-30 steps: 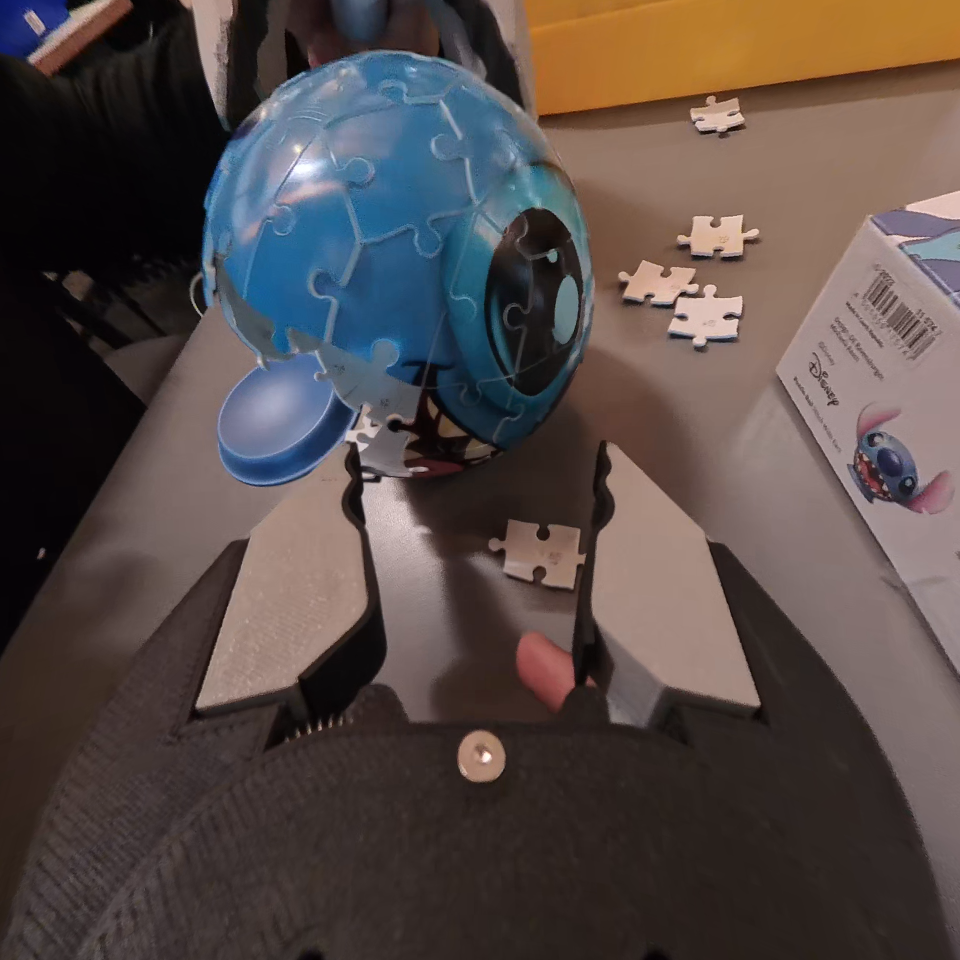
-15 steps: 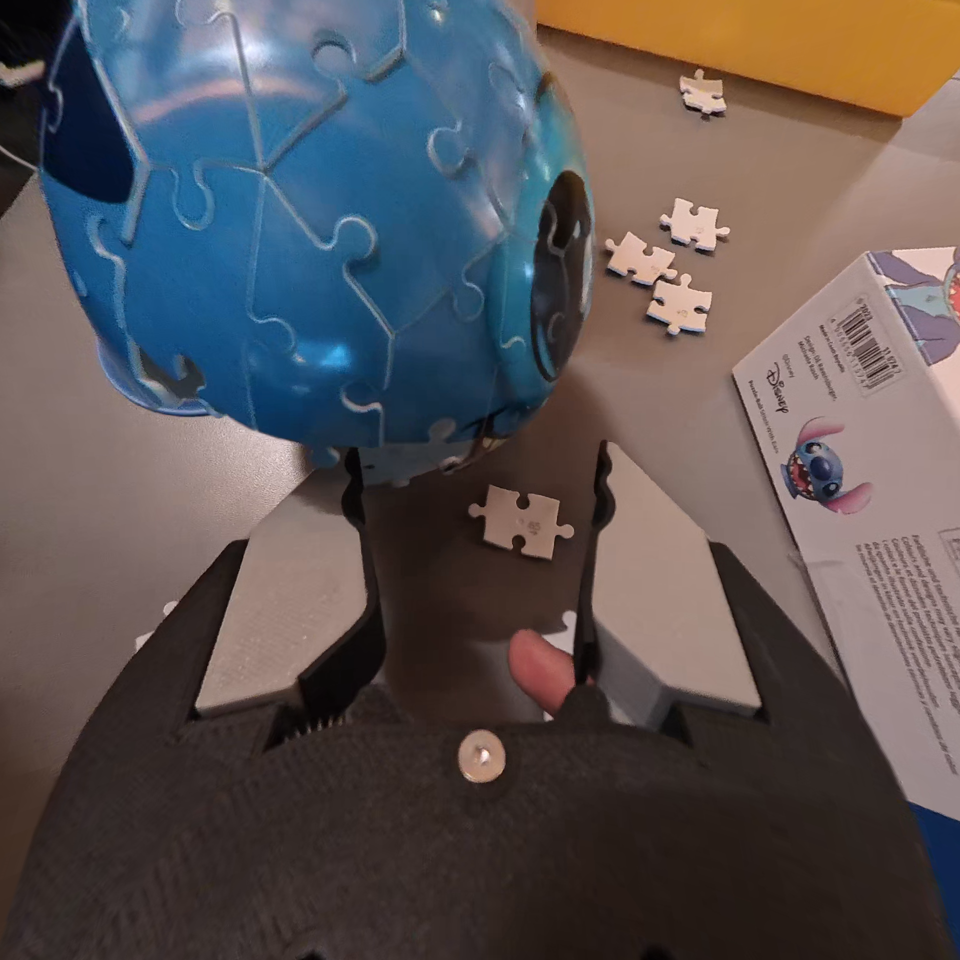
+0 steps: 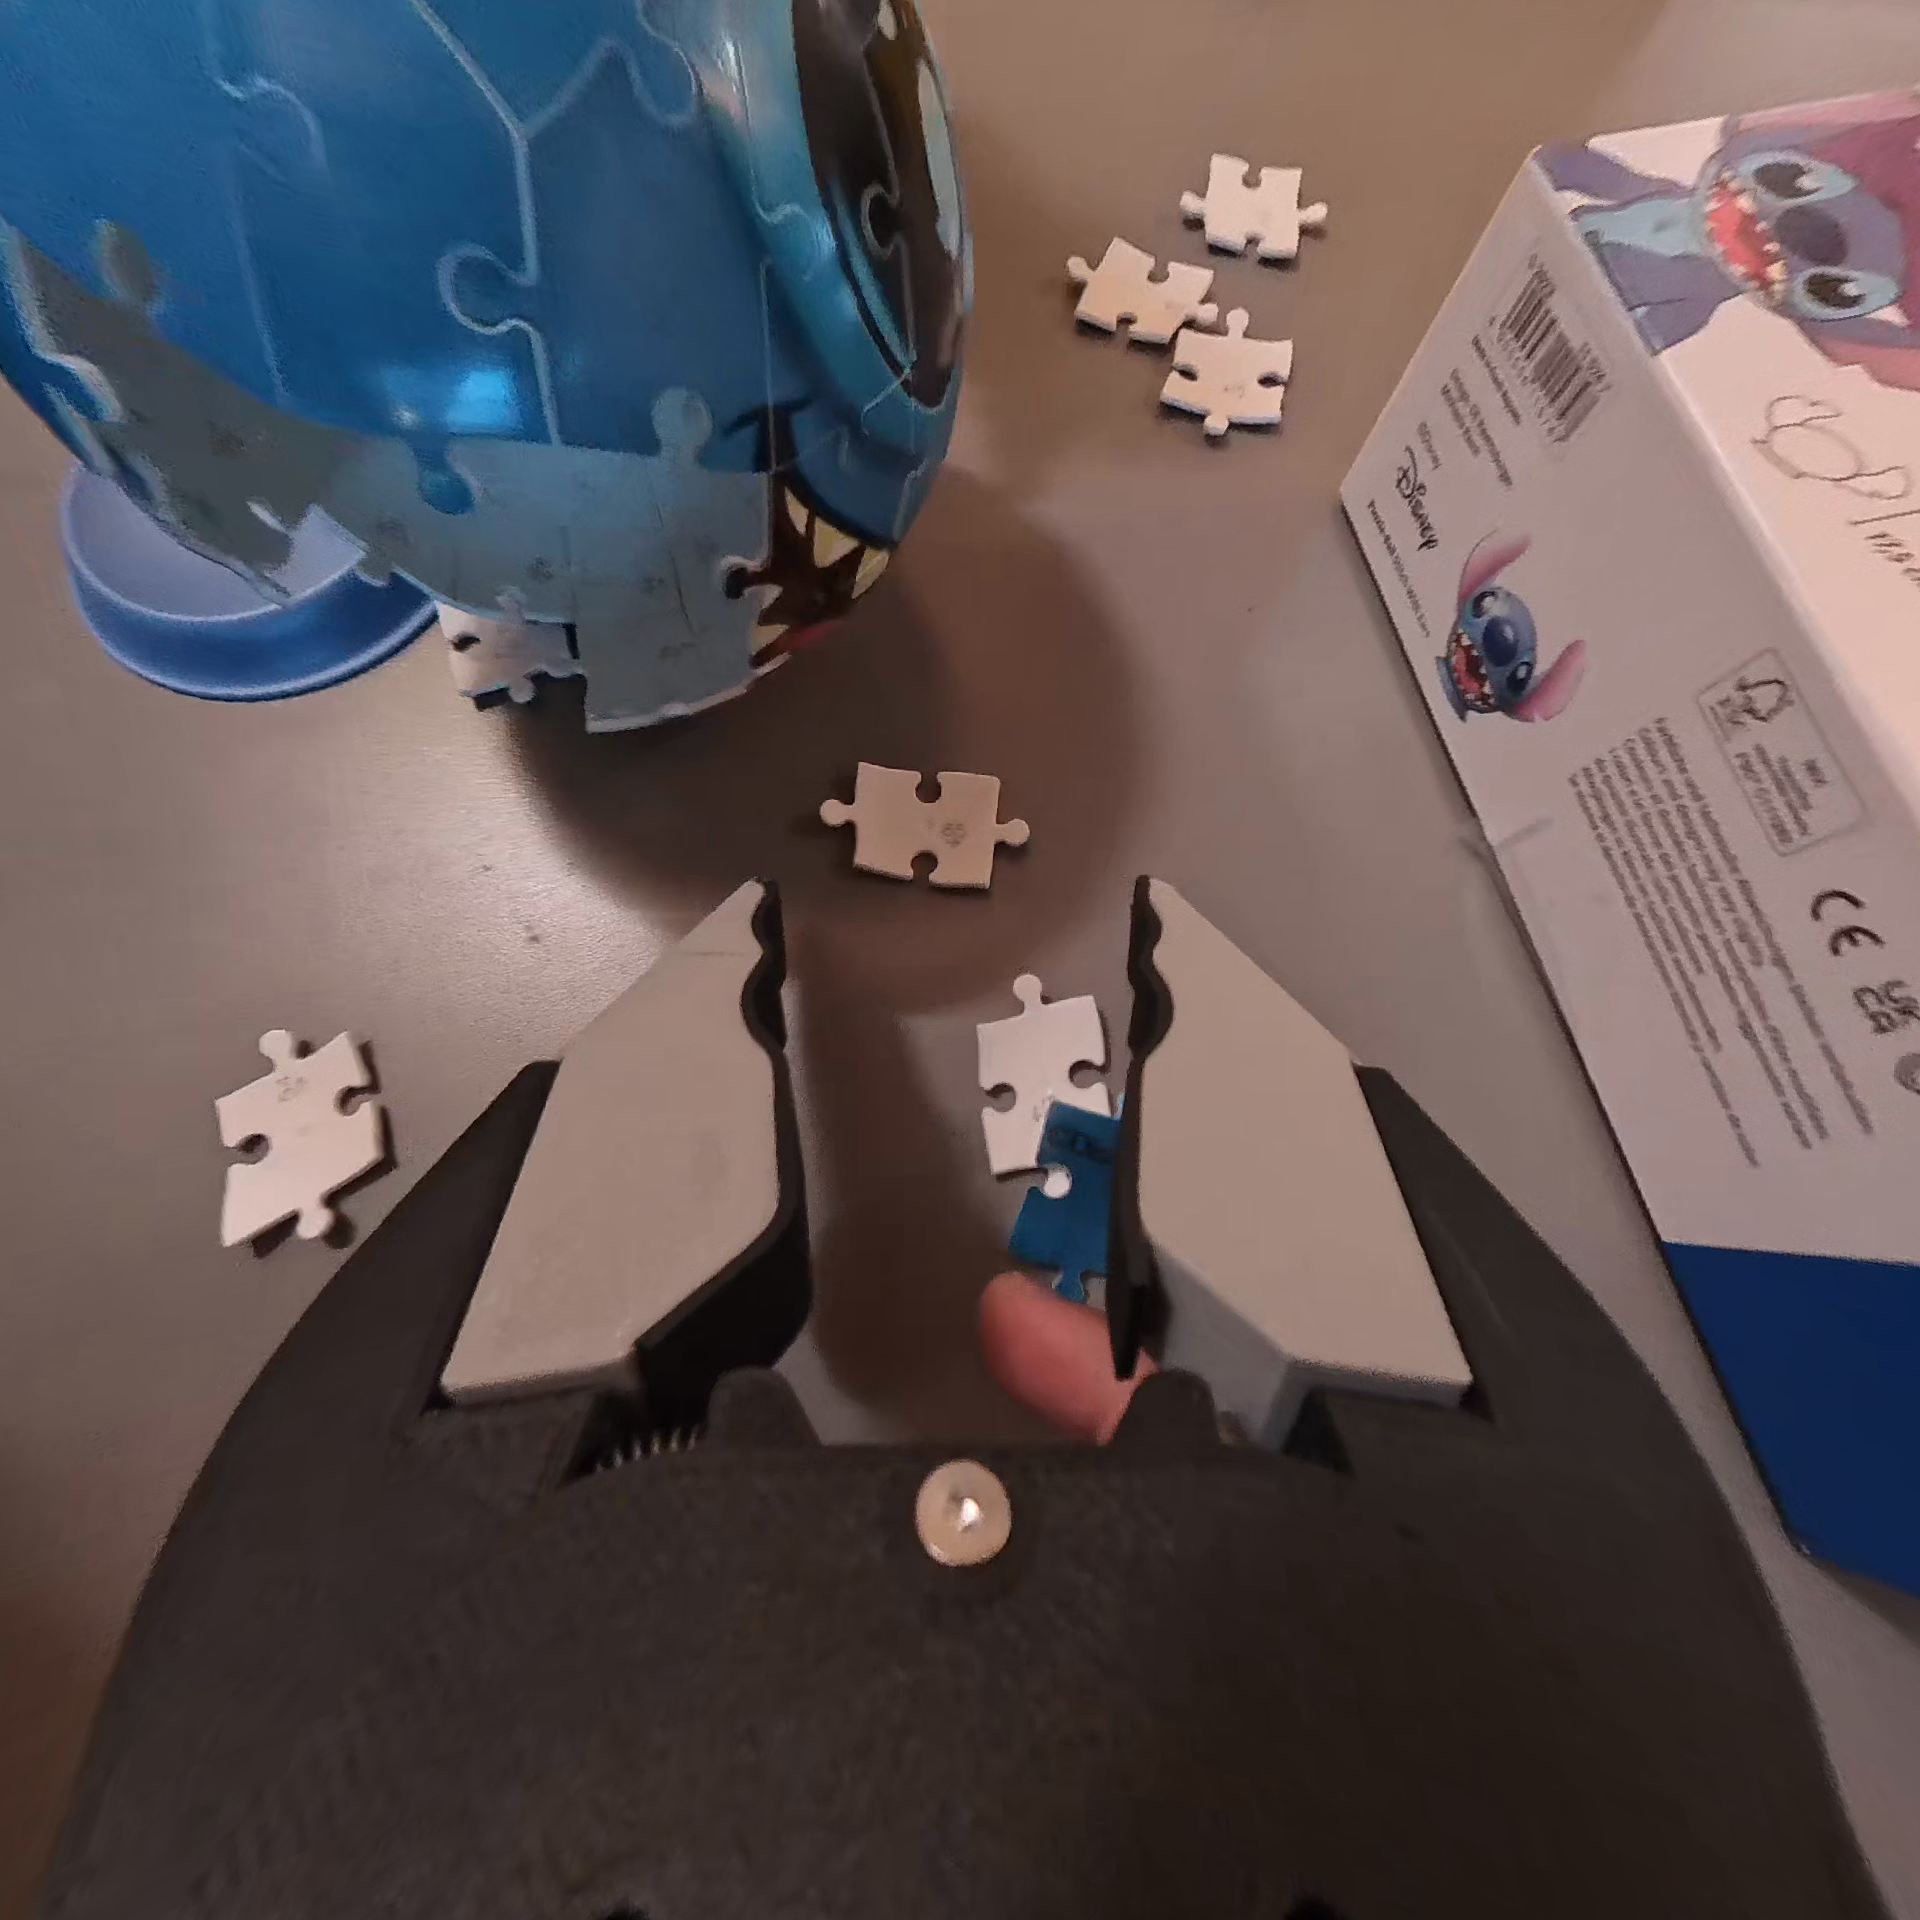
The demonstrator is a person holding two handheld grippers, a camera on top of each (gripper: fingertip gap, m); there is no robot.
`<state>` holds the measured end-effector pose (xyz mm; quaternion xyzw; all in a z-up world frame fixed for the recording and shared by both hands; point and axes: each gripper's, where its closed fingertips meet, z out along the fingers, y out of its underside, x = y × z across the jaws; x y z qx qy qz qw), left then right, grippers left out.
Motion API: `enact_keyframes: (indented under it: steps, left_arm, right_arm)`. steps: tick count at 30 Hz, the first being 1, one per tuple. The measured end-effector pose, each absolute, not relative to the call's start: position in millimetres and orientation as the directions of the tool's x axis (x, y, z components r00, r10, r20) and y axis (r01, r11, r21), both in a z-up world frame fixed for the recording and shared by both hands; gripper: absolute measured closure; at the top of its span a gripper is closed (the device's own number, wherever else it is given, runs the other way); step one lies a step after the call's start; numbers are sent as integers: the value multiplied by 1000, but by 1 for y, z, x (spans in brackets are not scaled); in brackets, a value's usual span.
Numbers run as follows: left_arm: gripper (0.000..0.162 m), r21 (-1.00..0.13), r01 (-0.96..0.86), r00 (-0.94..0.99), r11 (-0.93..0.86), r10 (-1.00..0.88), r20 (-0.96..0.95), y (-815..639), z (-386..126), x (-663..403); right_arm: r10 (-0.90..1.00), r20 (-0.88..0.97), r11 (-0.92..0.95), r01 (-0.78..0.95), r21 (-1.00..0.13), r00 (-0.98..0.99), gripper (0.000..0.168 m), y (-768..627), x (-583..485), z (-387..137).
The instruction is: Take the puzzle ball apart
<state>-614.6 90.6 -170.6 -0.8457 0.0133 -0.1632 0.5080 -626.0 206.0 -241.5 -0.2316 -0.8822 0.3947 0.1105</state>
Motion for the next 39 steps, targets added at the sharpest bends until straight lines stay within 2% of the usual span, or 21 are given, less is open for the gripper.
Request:
enact_keyframes:
  steps: [3,6,8,9,16,23,25,29,32,39]
  left_arm:
    - [63,-868,153,941,-472,-199,275,91,-169,-616]
    - [64,-873,163,933,-459,-217,288,92,-165,-614]
    - [64,-875,152,933,-460,-225,281,93,-164,-613]
    - [65,-875,149,934,-461,-224,277,94,-163,-613]
    - [65,-875,146,937,-461,-221,272,93,-163,-615]
    - [65,-884,152,946,-441,-195,260,96,-161,-615]
    - [66,-887,147,952,-438,-180,247,95,-160,-614]
    - [67,-889,135,958,-437,-170,230,95,-159,-610]
    - [67,-891,133,961,-435,-164,223,96,-158,-608]
    - [67,-895,138,968,-424,-135,213,94,-158,-607]
  right_arm:
    - [459,24,635,309,-708,-888,101,200,-626,-253]
    - [451,24,633,301,-713,-892,120,194,-630,-253]
    - [456,27,638,306,-707,-889,141,196,-630,-252]
    - [450,25,644,305,-702,-893,143,196,-626,-252]
    - [370,30,693,254,-675,-929,134,196,-586,-253]
    - [436,79,670,265,-693,-896,117,199,-611,-248]
    - [447,115,670,247,-700,-887,119,202,-619,-246]
    - [388,21,664,264,-699,-921,121,197,-604,-251]
    - [370,30,674,246,-697,-929,128,194,-596,-253]
    - [319,47,707,205,-677,-947,130,190,-574,-252]
